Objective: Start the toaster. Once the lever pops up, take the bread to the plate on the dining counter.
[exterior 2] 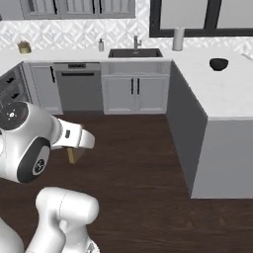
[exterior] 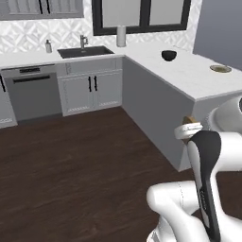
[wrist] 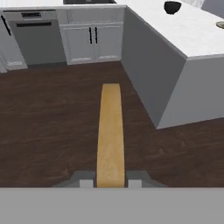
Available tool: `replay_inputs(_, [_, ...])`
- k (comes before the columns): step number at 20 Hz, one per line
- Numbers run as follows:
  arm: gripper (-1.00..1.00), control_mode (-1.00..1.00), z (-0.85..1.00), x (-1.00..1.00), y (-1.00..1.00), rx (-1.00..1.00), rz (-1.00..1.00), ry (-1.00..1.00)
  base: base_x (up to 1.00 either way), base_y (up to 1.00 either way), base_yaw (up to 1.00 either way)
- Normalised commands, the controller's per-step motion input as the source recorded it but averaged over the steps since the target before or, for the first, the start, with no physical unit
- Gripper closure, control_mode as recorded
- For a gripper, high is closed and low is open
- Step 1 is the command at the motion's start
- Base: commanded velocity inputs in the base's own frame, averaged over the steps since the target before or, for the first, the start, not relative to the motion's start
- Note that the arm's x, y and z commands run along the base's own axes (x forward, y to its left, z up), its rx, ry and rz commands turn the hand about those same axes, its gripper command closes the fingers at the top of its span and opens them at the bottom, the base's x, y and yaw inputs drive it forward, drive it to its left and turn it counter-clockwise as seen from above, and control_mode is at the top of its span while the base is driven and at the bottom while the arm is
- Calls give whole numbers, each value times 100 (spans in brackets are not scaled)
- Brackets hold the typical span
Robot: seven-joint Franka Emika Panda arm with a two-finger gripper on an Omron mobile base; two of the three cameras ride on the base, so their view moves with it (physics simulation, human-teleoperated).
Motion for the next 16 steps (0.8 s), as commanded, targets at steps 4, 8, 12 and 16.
replay_inputs(4, [100,100,0,0,0,0,0,0,65,-100,11])
replay_inputs(8, [100,100,0,0,0,0,0,0,54,-100,11])
replay_inputs(12, [100,100,0,0,0,0,0,0,35,-100,11])
replay_inputs(16, [100,100,0,0,0,0,0,0,21,-100,10])
